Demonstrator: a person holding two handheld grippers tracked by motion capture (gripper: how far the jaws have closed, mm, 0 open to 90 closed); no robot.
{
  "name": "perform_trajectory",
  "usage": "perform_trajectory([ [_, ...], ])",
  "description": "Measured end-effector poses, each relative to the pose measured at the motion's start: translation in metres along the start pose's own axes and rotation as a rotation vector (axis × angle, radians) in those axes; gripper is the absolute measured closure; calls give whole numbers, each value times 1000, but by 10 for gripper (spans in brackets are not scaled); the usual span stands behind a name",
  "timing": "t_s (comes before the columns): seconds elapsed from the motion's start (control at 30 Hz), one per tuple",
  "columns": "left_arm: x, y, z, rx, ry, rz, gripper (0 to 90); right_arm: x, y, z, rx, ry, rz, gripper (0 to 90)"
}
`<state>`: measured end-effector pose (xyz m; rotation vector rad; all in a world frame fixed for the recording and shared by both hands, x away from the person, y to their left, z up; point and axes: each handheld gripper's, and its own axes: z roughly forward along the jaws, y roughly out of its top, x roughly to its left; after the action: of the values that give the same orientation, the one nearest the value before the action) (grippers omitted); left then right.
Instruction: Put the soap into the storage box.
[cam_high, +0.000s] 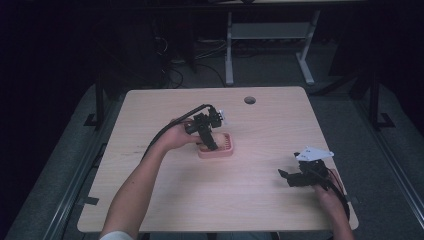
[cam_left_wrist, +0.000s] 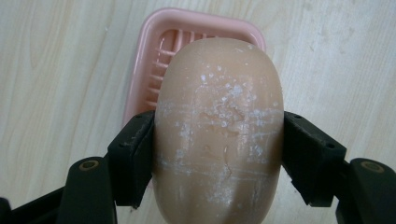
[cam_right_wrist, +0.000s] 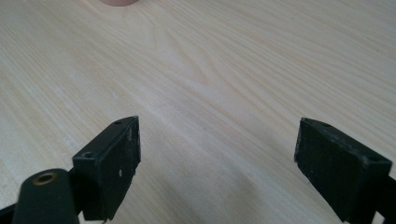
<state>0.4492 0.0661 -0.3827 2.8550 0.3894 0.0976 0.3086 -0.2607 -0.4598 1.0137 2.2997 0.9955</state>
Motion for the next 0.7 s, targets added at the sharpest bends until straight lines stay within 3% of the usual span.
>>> perform_trajectory([
  [0.13,2,3,1,3,5,5,317,0,0,0,0,0,3,138],
  [0.7,15,6,18,-4,-15,-43,316,0,0,0,0,-1,9,139],
])
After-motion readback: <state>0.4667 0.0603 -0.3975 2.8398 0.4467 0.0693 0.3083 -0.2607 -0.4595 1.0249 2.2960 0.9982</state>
